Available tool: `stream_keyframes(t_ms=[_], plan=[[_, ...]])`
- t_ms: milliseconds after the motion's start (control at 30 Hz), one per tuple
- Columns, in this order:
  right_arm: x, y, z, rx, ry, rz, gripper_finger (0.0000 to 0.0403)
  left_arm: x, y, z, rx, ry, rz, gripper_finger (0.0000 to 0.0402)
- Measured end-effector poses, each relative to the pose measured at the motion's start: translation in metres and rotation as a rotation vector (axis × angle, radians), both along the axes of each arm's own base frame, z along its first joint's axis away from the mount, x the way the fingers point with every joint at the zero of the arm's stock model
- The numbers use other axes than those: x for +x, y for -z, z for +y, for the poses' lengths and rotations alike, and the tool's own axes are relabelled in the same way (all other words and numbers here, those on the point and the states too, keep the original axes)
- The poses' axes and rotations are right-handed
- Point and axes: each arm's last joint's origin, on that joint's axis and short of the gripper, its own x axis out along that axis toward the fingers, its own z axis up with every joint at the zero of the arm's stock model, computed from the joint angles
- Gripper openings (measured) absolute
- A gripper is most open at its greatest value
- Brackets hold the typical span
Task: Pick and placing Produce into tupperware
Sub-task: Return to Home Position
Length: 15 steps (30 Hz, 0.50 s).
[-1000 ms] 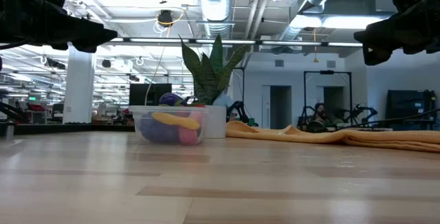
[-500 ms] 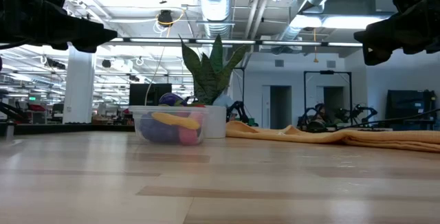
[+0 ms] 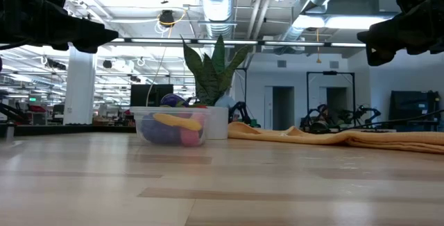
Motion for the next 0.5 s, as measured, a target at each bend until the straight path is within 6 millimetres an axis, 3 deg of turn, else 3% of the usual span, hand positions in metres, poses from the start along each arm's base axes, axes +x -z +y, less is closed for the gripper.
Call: stream_keyframes(t_ms=[500], plan=[[0.0000, 0.0000, 0.0000, 0.000, 0.000, 0.000, 0.0118, 0.0000, 0.0000, 0.0000, -0.012, 0.000, 0.000, 0.0228]])
